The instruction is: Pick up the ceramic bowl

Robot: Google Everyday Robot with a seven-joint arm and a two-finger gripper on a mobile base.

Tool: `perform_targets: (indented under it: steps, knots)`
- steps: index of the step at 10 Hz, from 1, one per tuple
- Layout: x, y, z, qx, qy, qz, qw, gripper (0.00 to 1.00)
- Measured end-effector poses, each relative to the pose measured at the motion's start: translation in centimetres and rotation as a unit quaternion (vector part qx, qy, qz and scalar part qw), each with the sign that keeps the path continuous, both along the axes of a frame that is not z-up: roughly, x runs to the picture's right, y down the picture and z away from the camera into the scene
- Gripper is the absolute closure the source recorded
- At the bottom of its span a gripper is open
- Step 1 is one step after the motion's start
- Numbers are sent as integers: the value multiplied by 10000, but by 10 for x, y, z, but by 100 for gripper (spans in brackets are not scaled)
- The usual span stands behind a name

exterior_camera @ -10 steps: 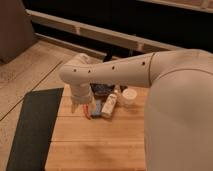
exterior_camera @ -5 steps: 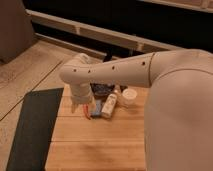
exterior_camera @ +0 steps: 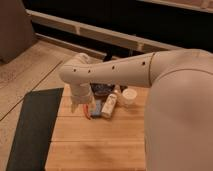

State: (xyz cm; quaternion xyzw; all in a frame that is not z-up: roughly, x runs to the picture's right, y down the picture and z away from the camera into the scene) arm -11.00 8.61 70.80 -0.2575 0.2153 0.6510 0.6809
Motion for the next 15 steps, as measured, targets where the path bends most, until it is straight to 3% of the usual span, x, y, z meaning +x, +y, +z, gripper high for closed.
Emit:
perform_targets:
  steps: [3, 7, 12, 15]
  knots:
    - [8, -46, 37, 495, -148, 83, 9986, 35]
    - [50, -92, 54, 1106, -316, 188, 9932, 35]
    - [48, -90, 55, 1091, -292, 198, 9934, 35]
    - [88, -105, 87, 1146, 167, 373, 9926, 35]
